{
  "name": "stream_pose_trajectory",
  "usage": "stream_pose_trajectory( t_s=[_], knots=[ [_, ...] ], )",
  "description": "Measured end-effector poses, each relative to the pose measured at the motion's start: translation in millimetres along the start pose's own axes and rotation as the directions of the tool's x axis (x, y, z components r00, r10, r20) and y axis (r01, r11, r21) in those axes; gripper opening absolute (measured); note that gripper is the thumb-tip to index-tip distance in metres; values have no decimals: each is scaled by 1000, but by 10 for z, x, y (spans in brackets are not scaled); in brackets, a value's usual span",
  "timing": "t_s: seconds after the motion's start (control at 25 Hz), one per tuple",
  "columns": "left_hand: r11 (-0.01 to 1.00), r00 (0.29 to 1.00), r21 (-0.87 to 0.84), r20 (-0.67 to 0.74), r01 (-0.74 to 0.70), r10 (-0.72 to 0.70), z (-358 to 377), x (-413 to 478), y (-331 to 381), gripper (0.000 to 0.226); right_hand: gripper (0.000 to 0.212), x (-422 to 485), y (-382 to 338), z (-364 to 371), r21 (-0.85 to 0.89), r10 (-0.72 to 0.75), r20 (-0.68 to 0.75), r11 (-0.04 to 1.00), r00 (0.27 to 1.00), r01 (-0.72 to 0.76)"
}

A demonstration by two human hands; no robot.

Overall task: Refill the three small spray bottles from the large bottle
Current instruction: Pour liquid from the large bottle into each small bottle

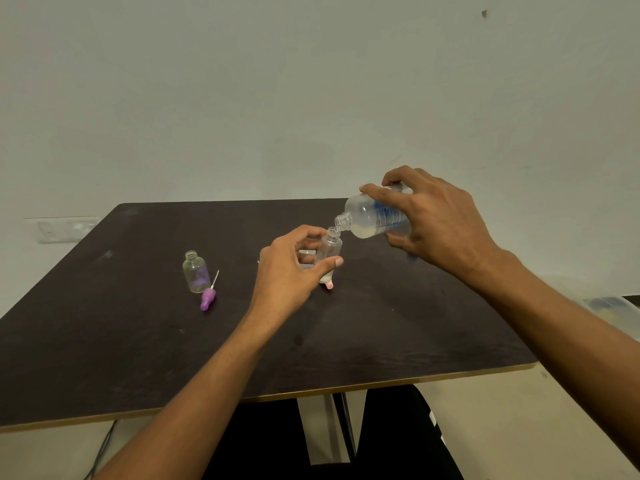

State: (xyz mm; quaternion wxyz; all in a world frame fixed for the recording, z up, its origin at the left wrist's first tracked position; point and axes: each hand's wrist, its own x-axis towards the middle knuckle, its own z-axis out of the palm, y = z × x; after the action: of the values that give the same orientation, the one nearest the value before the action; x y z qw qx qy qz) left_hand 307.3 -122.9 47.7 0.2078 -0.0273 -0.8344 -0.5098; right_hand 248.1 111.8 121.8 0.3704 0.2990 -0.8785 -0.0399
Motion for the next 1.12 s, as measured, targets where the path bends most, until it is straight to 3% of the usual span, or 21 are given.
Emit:
stream_pose_trajectory(
  t_s=[1.12],
  knots=[
    [1000,1000,-2,15,3,-3,17,-9,3,48,78,-30,19,-15,3,-8,-25,1000,1000,8]
  ],
)
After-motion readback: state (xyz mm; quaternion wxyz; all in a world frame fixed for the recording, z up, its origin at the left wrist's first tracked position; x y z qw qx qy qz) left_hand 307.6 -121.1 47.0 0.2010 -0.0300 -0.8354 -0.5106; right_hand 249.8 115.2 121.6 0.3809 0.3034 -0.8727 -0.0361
